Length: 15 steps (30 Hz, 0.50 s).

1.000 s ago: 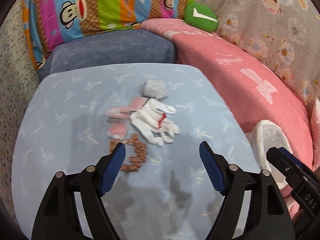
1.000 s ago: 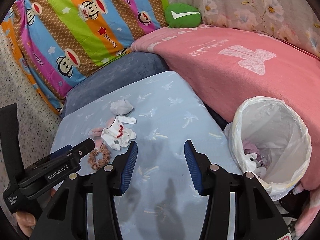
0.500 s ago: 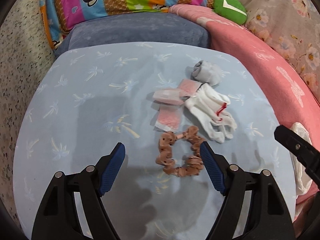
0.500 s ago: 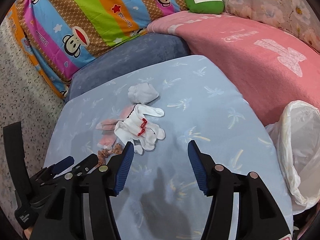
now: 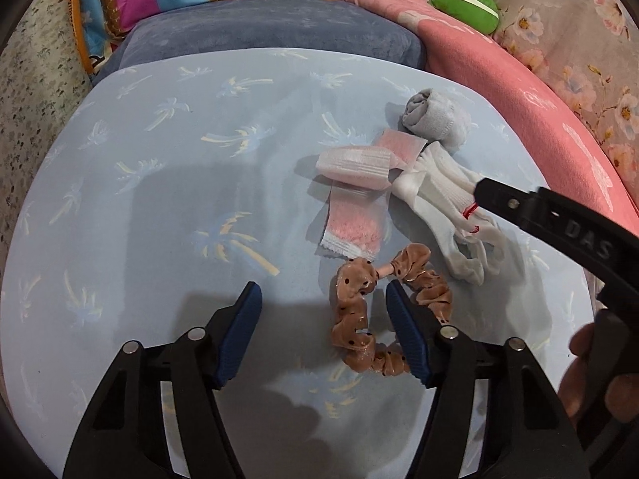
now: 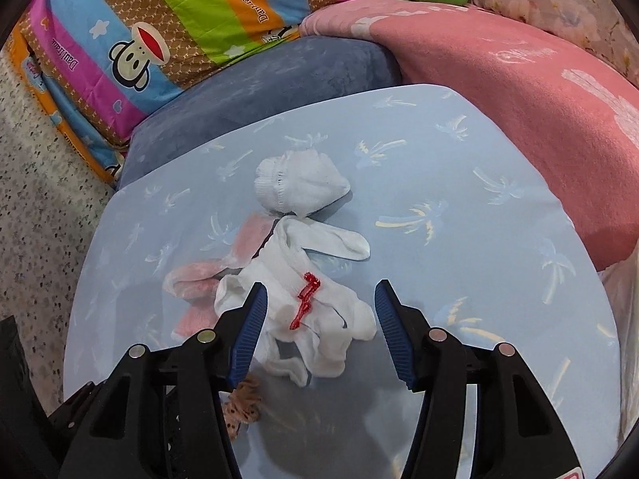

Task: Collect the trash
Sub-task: 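Grasp the brown scrunchie with the left gripper while the right gripper grasps the white glove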

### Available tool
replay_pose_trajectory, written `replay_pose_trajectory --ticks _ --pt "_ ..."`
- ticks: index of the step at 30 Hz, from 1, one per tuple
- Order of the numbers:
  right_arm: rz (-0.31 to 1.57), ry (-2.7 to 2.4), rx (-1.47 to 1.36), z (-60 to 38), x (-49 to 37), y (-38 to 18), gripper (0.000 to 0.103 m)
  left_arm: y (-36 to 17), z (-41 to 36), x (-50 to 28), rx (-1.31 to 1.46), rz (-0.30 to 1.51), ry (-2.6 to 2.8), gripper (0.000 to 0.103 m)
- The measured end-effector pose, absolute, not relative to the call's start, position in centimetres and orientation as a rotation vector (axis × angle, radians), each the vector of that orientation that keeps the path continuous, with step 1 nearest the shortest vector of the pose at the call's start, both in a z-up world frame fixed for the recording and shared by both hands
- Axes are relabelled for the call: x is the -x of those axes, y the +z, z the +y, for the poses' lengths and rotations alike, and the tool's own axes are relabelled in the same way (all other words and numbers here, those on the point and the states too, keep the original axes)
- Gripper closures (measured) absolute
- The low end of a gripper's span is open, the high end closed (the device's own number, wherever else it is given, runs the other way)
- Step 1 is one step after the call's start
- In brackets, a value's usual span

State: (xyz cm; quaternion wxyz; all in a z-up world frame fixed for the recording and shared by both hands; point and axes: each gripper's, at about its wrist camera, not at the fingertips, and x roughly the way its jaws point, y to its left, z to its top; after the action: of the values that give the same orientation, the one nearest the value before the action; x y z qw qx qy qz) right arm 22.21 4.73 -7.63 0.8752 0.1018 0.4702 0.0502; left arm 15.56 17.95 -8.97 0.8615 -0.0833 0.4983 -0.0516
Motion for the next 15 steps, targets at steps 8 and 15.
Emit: replay_pose_trajectory --ticks 8,15 --pt "1.011 0.088 -0.156 5.6 -23.4 -9.5 0.054 -8.9 17.8 -15.9 0.171 1.042 -0.122 0.064" --pt "1.022 0.134 -0.132 5.5 -21.9 -9.7 0.086 -8.9 17.2 -15.4 0.185 1.056 -0.156 0.088"
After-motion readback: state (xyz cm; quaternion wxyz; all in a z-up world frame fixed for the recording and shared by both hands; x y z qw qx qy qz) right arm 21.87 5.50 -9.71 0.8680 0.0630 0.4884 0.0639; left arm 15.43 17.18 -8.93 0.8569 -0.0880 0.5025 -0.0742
